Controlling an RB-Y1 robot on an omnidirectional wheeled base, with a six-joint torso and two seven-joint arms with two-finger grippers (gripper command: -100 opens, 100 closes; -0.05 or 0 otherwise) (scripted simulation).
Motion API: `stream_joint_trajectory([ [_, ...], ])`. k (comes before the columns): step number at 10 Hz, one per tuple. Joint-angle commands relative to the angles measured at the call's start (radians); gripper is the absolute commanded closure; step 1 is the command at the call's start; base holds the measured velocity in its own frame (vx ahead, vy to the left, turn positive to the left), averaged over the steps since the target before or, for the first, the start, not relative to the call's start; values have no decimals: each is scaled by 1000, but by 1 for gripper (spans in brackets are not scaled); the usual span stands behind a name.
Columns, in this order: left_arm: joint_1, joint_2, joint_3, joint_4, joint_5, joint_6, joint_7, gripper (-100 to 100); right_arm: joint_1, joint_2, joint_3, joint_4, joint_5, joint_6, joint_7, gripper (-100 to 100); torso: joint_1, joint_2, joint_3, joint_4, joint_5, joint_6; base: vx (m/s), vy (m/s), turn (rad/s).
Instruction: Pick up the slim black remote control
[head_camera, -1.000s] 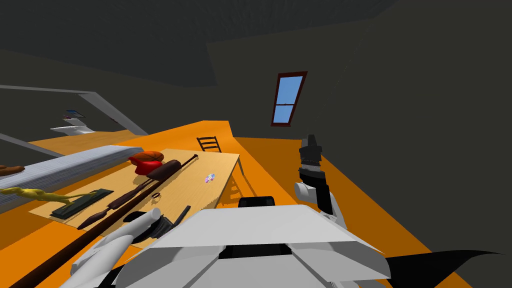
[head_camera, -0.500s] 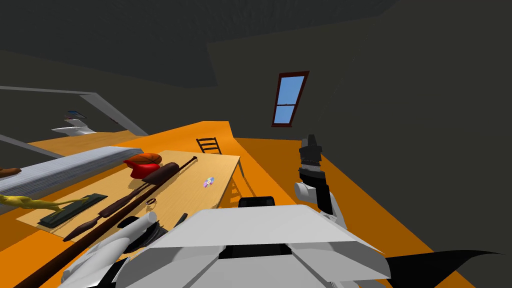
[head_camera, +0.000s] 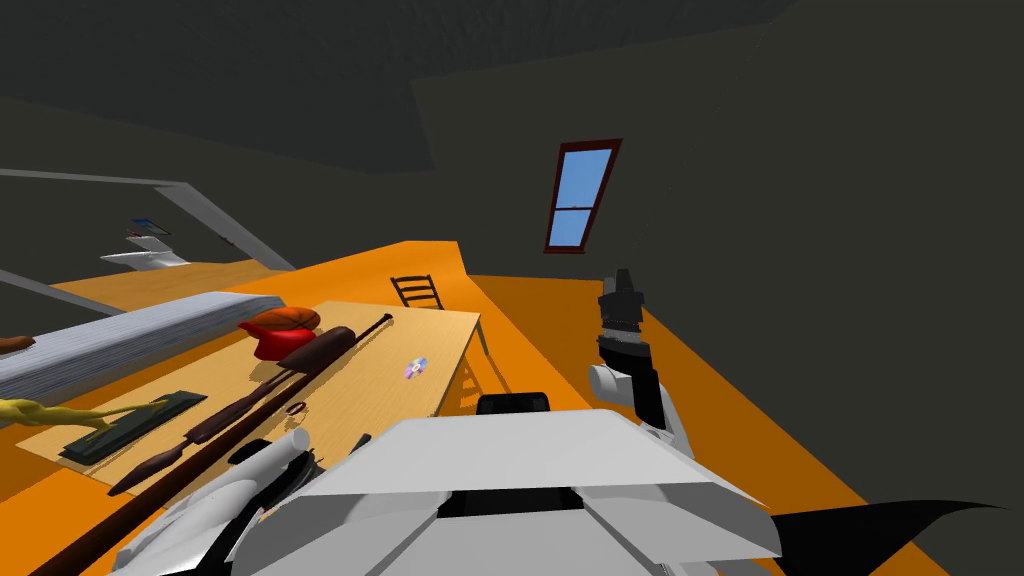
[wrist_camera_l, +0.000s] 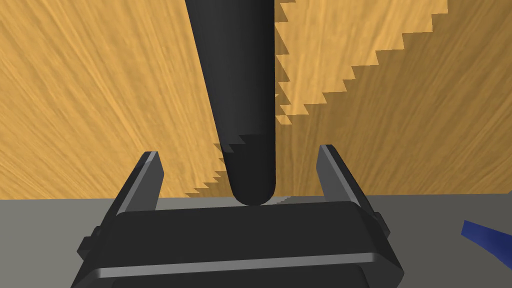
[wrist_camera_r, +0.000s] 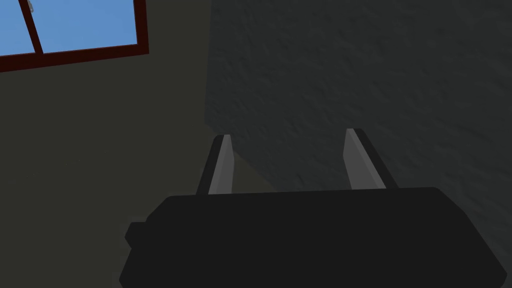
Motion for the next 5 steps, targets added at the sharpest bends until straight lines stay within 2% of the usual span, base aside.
stream_joint_trajectory([
  [1, -10, 1, 2, 36, 1, 9, 3, -100, 0, 0, 0, 0, 0, 0, 0, 0, 0, 0, 0, 0, 0, 0, 62, 22, 2],
  [3, -10, 1, 2, 36, 1, 9, 3, -100, 0, 0, 0, 0, 0, 0, 0, 0, 1, -1, 0, 0, 0, 0, 28, 13, 0],
  [5, -20, 2, 5, 73, 0, 26, 11, -100, 0, 0, 0, 0, 0, 0, 0, 0, 0, 1, 1, 0, 0, 0, 35, 12, 3],
])
